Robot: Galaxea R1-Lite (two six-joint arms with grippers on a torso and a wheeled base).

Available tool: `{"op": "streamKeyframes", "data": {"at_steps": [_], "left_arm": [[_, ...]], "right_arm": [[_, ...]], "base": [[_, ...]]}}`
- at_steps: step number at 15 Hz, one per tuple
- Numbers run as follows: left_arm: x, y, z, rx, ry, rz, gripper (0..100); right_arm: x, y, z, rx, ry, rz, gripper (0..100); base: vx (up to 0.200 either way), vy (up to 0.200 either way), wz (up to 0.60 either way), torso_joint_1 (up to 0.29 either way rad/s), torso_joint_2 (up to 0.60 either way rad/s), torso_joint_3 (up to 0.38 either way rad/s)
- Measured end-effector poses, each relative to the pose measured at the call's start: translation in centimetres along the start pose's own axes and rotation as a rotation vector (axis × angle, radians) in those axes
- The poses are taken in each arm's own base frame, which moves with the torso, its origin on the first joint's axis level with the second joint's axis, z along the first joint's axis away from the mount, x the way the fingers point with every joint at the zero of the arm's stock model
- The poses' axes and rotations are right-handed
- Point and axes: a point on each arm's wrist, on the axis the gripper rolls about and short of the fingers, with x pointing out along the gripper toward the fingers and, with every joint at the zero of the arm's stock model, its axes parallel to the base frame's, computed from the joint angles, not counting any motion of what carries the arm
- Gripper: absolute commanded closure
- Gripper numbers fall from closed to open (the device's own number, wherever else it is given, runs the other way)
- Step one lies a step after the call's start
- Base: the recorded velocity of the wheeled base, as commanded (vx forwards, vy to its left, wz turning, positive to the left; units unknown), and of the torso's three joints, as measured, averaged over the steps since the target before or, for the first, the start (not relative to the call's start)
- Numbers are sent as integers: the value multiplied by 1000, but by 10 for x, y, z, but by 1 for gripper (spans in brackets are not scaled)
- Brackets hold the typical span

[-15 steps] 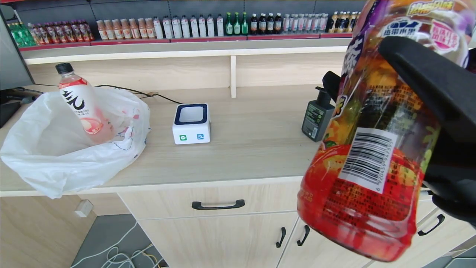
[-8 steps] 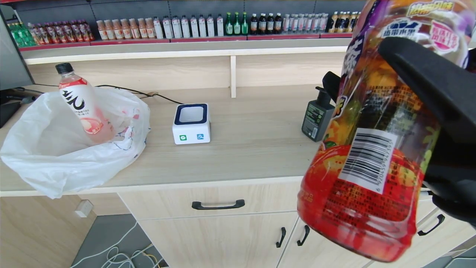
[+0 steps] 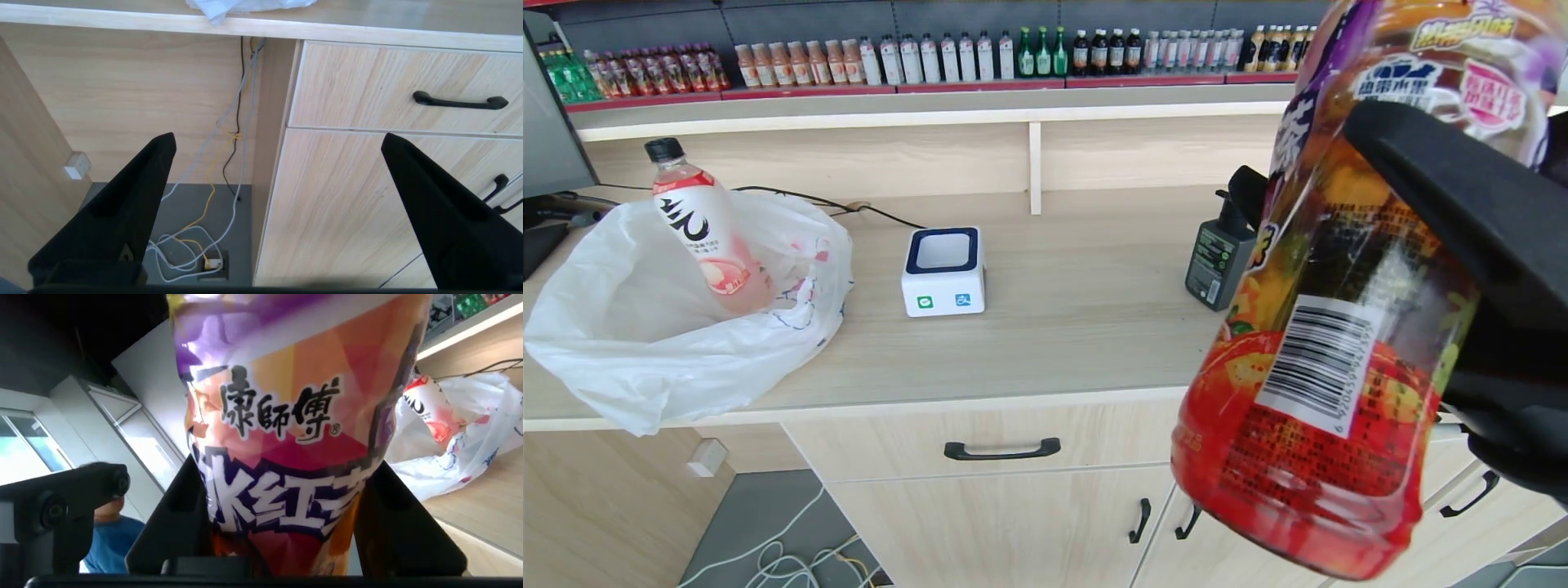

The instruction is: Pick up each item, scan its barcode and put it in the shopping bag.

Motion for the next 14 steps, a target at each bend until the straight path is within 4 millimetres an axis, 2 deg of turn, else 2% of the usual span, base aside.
{"op": "streamKeyframes", "data": {"at_steps": [6, 10, 14], "left_arm": [[0, 0, 0, 0, 0, 0, 0], [0, 0, 0, 0, 0, 0, 0], [0, 0, 0, 0, 0, 0, 0]], "right_arm": [[3, -10, -6, -172, 19, -26, 100], [8, -31, -22, -422, 69, -87, 100], [14, -56, -33, -579, 75, -374, 100]], "base": [[0, 0, 0, 0, 0, 0], [0, 0, 0, 0, 0, 0], [0, 0, 0, 0, 0, 0]]}}
